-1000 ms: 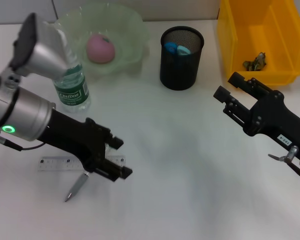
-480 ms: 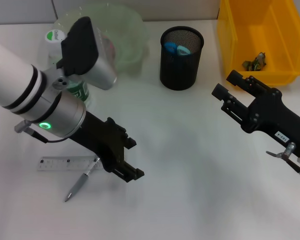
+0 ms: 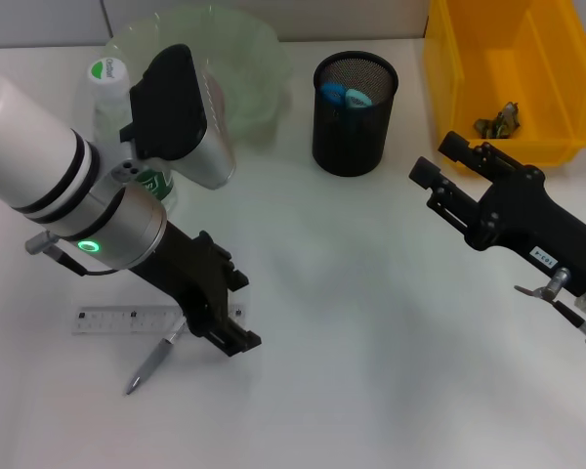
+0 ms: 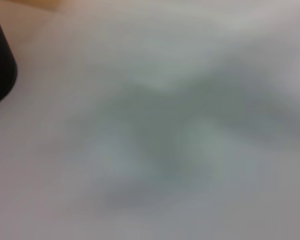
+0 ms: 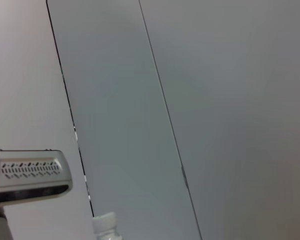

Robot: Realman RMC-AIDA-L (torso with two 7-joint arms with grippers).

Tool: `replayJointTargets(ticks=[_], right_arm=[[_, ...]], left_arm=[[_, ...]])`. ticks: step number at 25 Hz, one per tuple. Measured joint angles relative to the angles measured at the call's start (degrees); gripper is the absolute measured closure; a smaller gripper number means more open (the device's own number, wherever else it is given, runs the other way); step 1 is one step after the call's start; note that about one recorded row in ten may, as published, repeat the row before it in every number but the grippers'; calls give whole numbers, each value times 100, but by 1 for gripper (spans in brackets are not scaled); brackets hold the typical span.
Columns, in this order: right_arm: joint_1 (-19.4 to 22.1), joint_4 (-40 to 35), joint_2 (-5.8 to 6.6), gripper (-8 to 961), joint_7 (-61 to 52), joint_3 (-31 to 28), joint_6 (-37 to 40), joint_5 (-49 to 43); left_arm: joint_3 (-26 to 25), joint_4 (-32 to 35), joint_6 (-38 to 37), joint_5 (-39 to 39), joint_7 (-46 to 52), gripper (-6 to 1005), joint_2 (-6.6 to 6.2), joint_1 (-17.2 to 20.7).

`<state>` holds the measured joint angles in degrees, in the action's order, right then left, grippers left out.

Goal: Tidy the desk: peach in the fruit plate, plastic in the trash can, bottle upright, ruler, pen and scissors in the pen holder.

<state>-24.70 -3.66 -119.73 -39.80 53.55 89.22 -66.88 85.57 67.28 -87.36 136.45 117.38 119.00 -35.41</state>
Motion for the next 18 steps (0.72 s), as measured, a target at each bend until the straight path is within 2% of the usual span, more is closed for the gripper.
replayJointTargets(ticks=[18], right_arm=[[-134, 6, -7, 407, -2, -2, -139, 50]], left_arm=[[221, -113, 38, 215, 2, 215, 10, -59]])
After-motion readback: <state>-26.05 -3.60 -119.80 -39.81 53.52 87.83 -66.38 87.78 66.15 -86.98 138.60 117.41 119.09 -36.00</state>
